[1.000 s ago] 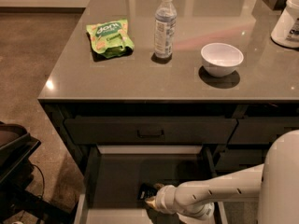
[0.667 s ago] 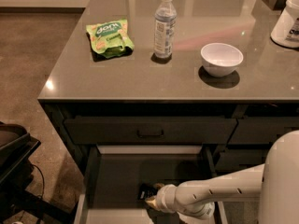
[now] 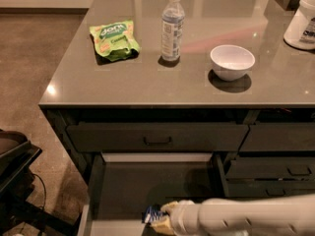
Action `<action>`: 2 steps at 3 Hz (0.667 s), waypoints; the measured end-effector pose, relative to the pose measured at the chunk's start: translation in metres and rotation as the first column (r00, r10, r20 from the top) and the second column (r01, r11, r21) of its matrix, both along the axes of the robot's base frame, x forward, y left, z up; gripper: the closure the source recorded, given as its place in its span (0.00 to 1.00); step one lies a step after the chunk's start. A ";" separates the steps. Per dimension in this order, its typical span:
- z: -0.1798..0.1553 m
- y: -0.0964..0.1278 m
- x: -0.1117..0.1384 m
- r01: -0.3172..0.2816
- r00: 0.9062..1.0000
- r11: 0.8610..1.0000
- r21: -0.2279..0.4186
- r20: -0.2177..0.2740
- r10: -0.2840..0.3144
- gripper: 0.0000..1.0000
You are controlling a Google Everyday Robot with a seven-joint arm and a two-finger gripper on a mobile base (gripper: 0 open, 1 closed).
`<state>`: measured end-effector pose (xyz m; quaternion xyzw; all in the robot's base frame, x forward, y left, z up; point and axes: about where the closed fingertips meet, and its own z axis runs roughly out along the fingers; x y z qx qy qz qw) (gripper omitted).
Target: Pick rxbar blueberry from middle drawer and place on counter
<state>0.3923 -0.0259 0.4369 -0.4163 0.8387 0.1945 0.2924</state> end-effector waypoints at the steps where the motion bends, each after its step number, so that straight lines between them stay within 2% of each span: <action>1: 0.048 0.007 -0.067 0.056 0.996 0.998 0.017 -0.064 -0.055 1.00; 2: 0.101 0.024 -0.102 0.086 0.991 0.996 0.027 -0.103 -0.083 1.00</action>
Offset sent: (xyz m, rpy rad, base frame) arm -0.0354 -0.0229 0.3575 -0.3087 -0.4098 -0.1245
